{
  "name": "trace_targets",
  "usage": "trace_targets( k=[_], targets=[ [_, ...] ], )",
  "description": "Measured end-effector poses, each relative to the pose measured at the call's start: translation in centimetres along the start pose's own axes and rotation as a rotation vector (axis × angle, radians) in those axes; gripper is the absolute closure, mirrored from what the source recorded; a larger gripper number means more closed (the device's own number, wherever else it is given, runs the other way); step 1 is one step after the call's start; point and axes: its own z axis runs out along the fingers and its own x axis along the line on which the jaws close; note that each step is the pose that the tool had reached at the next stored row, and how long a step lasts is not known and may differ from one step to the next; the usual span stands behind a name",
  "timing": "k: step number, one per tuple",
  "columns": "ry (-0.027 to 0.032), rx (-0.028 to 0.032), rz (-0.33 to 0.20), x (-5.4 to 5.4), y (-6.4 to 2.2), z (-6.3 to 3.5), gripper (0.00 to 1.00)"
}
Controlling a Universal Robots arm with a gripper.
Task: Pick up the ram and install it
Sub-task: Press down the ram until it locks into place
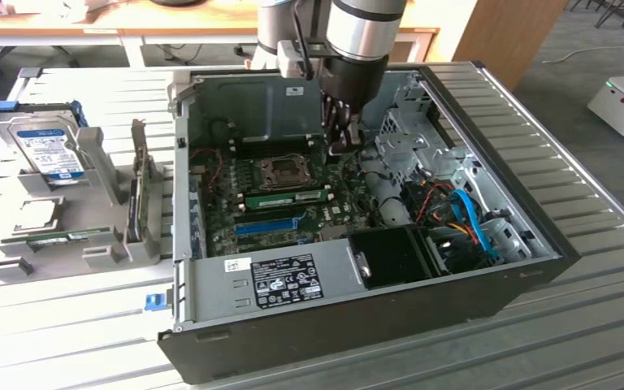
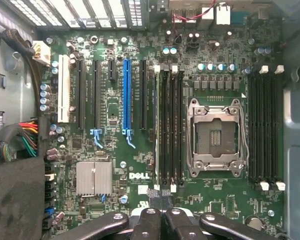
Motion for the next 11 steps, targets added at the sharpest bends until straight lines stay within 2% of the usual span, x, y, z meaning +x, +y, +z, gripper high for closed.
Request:
trace_targets(
  k=[11],
  targets=[
    [0.0000, 0.0000, 0.000, -0.01, -0.03, 0.94, 0.89]
  ],
)
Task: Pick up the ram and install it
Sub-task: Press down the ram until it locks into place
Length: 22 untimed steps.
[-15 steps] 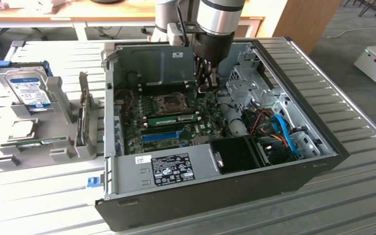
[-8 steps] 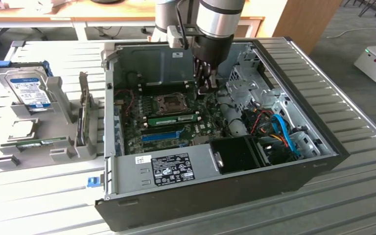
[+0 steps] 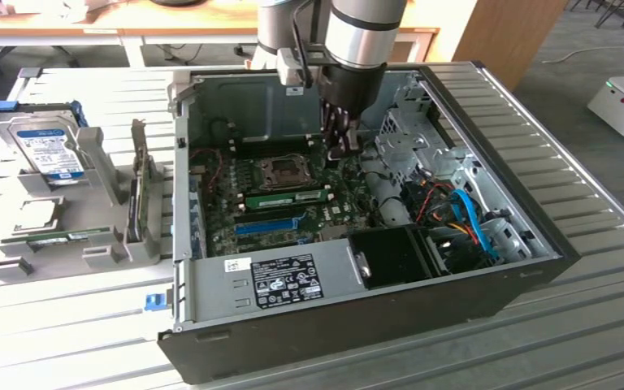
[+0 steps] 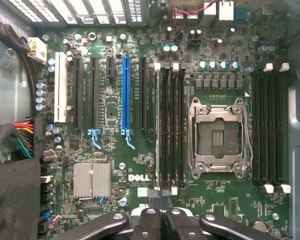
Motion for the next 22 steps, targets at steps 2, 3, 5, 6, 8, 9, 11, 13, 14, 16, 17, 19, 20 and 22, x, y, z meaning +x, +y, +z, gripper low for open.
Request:
trace_targets(
  k=[2, 3, 5, 6, 8, 9, 11, 13, 14, 16, 17, 19, 20, 22],
  targets=[
    [0.0000, 0.0000, 0.000, 0.00, -0.01, 0.15, 0.89],
    [0.0000, 0.0000, 0.000, 0.00, -0.01, 0.22, 0.89],
    [0.0003, -0.0001, 0.000, 0.00, -0.01, 0.26, 0.89],
    [0.0003, -0.0001, 0.000, 0.00, -0.01, 0.26, 0.89],
    [0.0002, -0.0001, 0.000, 0.00, -0.01, 0.27, 0.89],
    [0.0001, 0.0000, 0.000, 0.00, -0.01, 0.27, 0.89],
    [0.0002, 0.0000, 0.000, 0.00, -0.01, 0.28, 0.89],
    [-0.0004, 0.0001, 0.000, -0.01, -0.01, 0.37, 0.89],
    [-0.0001, 0.0000, 0.000, 0.00, -0.01, 0.42, 0.89],
    [0.0000, 0.0000, 0.000, 0.00, -0.02, 0.55, 0.89],
    [0.0001, 0.0000, 0.000, 0.00, -0.02, 0.63, 0.89],
    [0.0001, 0.0000, 0.000, 0.00, -0.03, 0.79, 0.89],
    [0.0001, 0.0000, 0.000, 0.00, -0.03, 0.88, 0.89],
    [0.0001, 0.0000, 0.000, 0.00, -0.04, 1.04, 0.89]
  ],
)
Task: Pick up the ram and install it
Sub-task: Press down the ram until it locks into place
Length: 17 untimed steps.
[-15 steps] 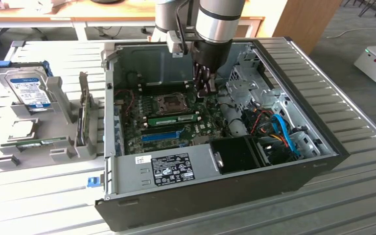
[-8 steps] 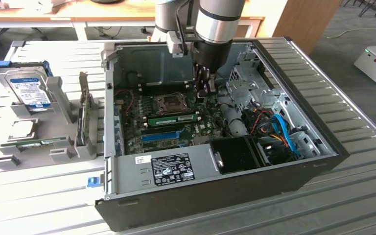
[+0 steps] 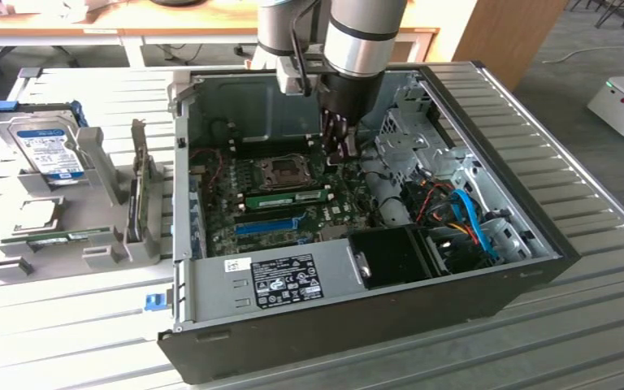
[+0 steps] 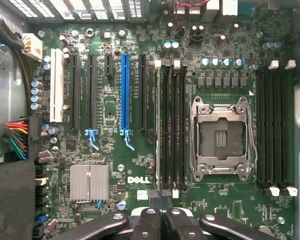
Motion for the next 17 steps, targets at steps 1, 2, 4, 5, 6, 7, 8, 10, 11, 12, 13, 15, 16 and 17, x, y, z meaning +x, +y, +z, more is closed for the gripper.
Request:
trace_targets(
  k=[1, 2, 4, 5, 6, 7, 8, 10, 11, 12, 13, 15, 16, 17],
  targets=[
    [0.0000, 0.0000, 0.000, 0.0, 0.00, 0.09, 0.89],
    [-0.0001, 0.0000, 0.000, 0.0, -0.01, 0.17, 0.89],
    [-0.0001, 0.0000, 0.000, 0.0, -0.01, 0.33, 0.89],
    [-0.0001, 0.0000, 0.000, 0.0, -0.02, 0.41, 0.89],
    [0.0000, 0.0000, 0.000, 0.0, -0.02, 0.49, 0.89],
    [0.0000, -0.0001, 0.000, 0.0, -0.02, 0.57, 0.89],
    [0.0000, 0.0000, 0.000, 0.0, -0.02, 0.66, 0.89],
    [-0.0001, 0.0000, 0.000, 0.0, -0.03, 0.85, 0.89],
    [-0.0001, 0.0000, 0.000, 0.0, -0.03, 0.94, 0.89],
    [-0.0001, 0.0000, 0.000, 0.0, -0.04, 1.03, 0.89],
    [0.0000, 0.0000, 0.000, 0.0, -0.04, 1.12, 0.89],
    [0.0000, 0.0000, 0.000, 0.0, -0.05, 1.32, 0.89],
    [0.0000, 0.0000, 0.000, 0.0, -0.05, 1.41, 0.89],
    [0.0000, -0.0001, 0.000, 0.0, -0.05, 1.51, 0.89]
  ],
)
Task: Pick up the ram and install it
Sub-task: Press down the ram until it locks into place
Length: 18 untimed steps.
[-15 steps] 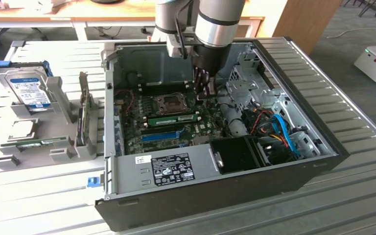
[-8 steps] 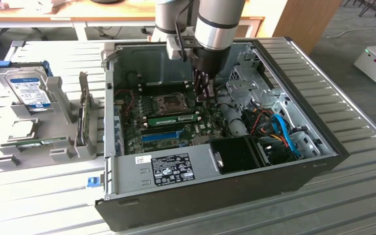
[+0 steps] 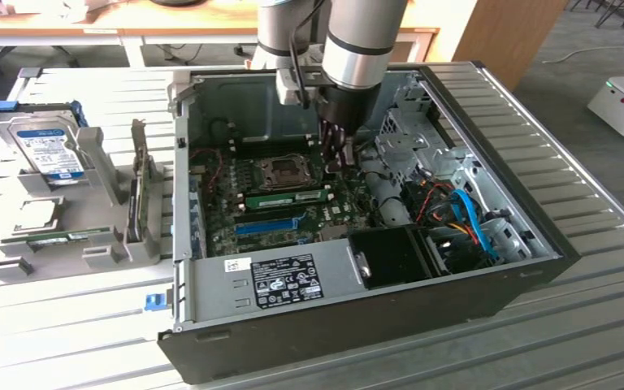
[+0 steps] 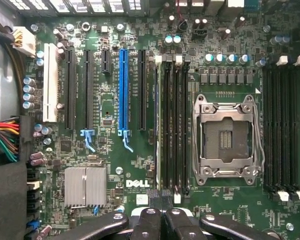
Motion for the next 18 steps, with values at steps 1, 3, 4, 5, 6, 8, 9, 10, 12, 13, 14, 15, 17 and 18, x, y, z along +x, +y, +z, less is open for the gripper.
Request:
trace_targets(
  k=[1, 3, 4, 5, 6, 8, 9, 10, 12, 13, 14, 15, 17, 18],
  targets=[
    [0.0001, 0.0000, 0.000, 0.0, 0.00, 0.09, 0.89],
    [0.0000, 0.0000, 0.000, 0.0, -0.01, 0.28, 0.89],
    [-0.0001, 0.0000, 0.000, 0.0, -0.01, 0.37, 0.89],
    [0.0000, 0.0000, 0.000, 0.0, -0.02, 0.45, 0.89],
    [-0.0001, 0.0000, 0.000, 0.0, -0.02, 0.54, 0.89],
    [0.0000, 0.0000, 0.000, 0.0, -0.02, 0.70, 0.89],
    [-0.0001, 0.0001, 0.000, 0.0, -0.03, 0.79, 0.89],
    [0.0000, 0.0000, 0.000, 0.0, -0.03, 0.88, 0.89],
    [-0.0001, 0.0000, 0.000, 0.0, -0.03, 1.04, 0.89],
    [-0.0001, 0.0000, 0.000, 0.0, -0.04, 1.11, 0.89],
    [-0.0001, 0.0000, 0.000, 0.0, -0.04, 1.19, 0.89],
    [0.0000, 0.0000, 0.000, 0.0, -0.04, 1.27, 0.89],
    [0.0000, 0.0000, 0.000, 0.0, -0.05, 1.42, 0.89],
    [0.0000, 0.0001, 0.000, 0.0, -0.05, 1.50, 0.89]
  ],
)
